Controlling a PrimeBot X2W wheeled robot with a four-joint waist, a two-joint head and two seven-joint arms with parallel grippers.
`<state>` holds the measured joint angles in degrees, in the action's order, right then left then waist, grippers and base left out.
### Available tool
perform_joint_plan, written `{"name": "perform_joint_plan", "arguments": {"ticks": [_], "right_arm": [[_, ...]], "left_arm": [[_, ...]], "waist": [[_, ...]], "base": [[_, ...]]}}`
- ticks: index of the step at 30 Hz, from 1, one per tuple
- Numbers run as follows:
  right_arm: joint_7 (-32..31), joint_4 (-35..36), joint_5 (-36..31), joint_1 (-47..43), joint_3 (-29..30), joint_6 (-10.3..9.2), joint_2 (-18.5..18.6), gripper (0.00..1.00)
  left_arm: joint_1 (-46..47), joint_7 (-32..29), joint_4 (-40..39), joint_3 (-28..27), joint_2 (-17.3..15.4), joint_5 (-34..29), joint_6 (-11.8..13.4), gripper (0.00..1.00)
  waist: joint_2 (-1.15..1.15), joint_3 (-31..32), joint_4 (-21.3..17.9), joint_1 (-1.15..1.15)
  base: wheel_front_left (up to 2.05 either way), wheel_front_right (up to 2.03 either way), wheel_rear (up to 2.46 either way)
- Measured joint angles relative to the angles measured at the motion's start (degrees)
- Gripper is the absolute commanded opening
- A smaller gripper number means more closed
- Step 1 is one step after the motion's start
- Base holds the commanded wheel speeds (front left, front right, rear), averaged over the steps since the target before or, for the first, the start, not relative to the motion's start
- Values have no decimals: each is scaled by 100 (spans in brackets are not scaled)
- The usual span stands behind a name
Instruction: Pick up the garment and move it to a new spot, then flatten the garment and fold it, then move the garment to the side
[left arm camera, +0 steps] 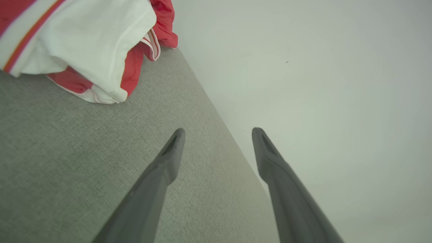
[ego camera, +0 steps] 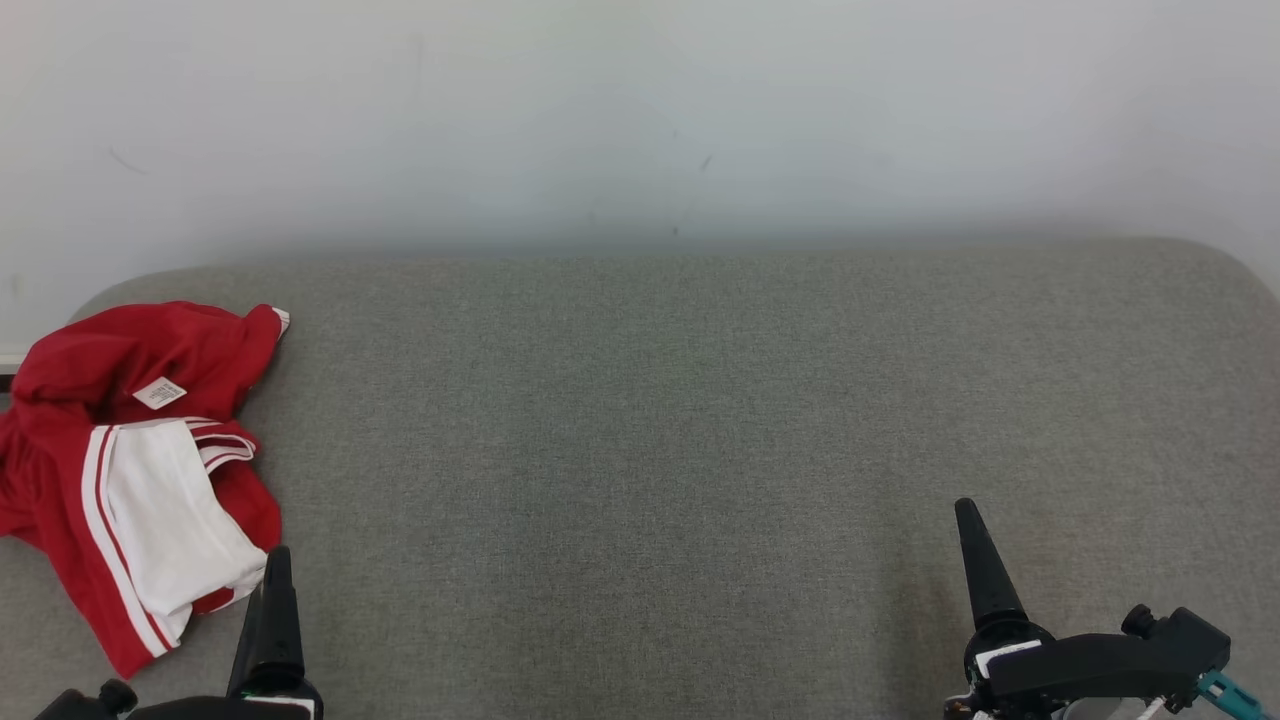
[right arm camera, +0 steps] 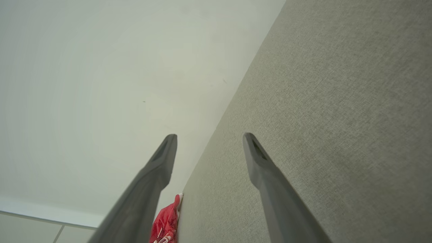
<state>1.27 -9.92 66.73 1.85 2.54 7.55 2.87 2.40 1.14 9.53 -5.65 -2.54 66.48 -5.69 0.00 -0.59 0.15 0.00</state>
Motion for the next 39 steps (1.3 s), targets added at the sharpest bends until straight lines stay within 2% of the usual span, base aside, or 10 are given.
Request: {"name": "perform_joint_plan", "arguments": {"ticks": [13,18,30,39], "right_arm": [[264,256,-1458,-66,-131,0,1,100],[354,311,-1991,-80,-198,0,1,100],[554,481,-3147,-136,-231,0,1,100],[693,578,-3749,-190,-236,0,1,100]], "left_arm": [[-96,269,-288,226,-11,-1831,272,100],[-116,357,-338,374,-107,-2454,388,100],[-158,566,-455,599,-287,-3281,671,100],[-202,700,-548,703,-382,-3780,749,100]], "waist": [[0,-20,12,0],[0,-16,14,0],[0,-7,36,0],[0,-5,48,0]], "base": [[0,0,0],[0,0,0],[0,0,0],[0,0,0]]}}
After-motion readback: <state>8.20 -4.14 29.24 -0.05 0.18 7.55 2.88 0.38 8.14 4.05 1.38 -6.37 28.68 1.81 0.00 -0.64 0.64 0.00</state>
